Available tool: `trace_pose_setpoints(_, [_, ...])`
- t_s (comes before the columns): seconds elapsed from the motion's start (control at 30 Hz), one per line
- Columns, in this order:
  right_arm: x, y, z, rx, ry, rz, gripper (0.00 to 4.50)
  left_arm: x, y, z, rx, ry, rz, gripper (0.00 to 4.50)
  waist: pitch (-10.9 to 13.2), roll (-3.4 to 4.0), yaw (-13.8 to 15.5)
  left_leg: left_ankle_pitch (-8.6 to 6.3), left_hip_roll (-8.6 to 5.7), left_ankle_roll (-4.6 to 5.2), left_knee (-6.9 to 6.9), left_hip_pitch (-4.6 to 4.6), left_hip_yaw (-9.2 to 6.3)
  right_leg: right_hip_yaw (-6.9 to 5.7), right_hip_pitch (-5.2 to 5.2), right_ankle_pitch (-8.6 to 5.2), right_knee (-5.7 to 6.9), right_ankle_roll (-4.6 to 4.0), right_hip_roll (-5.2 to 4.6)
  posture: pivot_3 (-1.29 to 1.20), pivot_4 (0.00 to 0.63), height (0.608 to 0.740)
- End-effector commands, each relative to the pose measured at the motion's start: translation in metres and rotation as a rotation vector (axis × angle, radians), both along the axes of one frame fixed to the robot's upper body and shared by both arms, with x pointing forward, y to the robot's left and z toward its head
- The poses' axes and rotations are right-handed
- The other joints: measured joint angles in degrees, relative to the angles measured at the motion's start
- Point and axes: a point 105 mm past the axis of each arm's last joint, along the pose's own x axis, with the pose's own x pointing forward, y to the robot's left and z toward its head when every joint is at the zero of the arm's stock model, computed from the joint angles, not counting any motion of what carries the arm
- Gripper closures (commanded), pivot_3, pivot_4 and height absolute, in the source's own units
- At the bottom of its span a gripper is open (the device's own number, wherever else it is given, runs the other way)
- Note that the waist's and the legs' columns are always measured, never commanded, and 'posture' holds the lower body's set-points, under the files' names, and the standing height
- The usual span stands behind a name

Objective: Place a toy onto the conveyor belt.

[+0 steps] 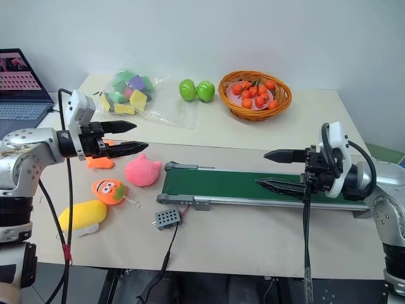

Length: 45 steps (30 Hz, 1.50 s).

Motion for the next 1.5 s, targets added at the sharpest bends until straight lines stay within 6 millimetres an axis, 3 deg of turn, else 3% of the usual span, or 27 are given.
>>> trace_pose_setpoints(0.03, [-0.001, -0.001, 0.01, -0.009, -0.053, 0.004, 0.11, -0.001, -0.001, 0.02, -0.023, -0.07, -0.008, 0.0, 0.0, 0.0, 0.0, 0.0, 0.0, 0.0, 0.0, 0.0, 0.0, 0.0, 0.0, 0.0, 0.0, 0.0, 0.0, 0.0, 0.15, 0.738])
trace_pose_setpoints(0.93, [0.005, -0.001, 0.009, -0.024, -0.066, -0.003, 0.11, -0.001, 0.004, 0.022, -0.057, -0.07, 0.02, 0.0, 0.0, 0.0, -0.02, 0.0, 0.0, 0.0, -0.01, 0.0, 0.0, 0.0, 0.0, 0.0, 0.0, 0.0, 0.0, 0.0, 0.15, 0.738])
trace_pose_setpoints(1.1, [0.005, -0.001, 0.009, -0.026, -0.066, -0.004, 0.11, 0.003, 0.024, 0.015, -0.057, -0.049, 0.097, 0.0, 0.0, 0.0, -0.04, 0.0, 0.0, 0.0, -0.01, 0.01, 0.01, 0.0, 0.0, 0.0, 0.0, 0.0, 0.0, 0.0, 0.15, 0.738])
trace_pose_setpoints(1.23, [0.008, -0.001, 0.009, -0.026, -0.066, 0.0, 0.11, 0.0, 0.054, 0.022, -0.197, 0.024, 0.181, 0.0, 0.0, 0.0, -0.32, 0.0, 0.01, 0.0, -0.02, 0.01, 0.02, 0.0, -0.03, 0.0, 0.0, 0.0, 0.0, 0.0, 0.15, 0.738])
trace_pose_setpoints(1.33, [0.01, 0.001, 0.008, -0.023, -0.063, 0.014, 0.11, -0.003, 0.086, 0.012, -0.255, 0.074, 0.289, 0.0, 0.0, 0.01, -0.87, 0.0, 0.02, 0.0, -0.06, 0.02, 0.03, 0.0, -0.05, 0.0, 0.0, 0.0, 0.0, 0.0, 0.15, 0.738])
trace_pose_setpoints(1.4, [0.011, 0.004, 0.01, -0.02, -0.063, 0.032, 0.11, -0.008, 0.105, 0.002, -0.272, 0.112, 0.354, 0.0, 0.0, 0.01, -1.18, 0.0, 0.02, 0.0, -0.18, 0.14, 0.1, 0.05, -0.03, 0.0, 0.0, 0.0, 0.0, 0.0, 0.15, 0.738])
trace_pose_setpoints(1.5, [0.012, 0.007, 0.013, -0.016, -0.063, 0.059, 0.11, -0.029, 0.109, -0.007, -0.306, 0.18, 0.305, 0.0, 0.02, 0.04, -1.24, 0.0, 0.07, 0.0, -0.29, 0.27, 0.24, 0.08, -0.05, -0.01, 0.0, -0.01, 0.0, 0.0, 0.15, 0.738])
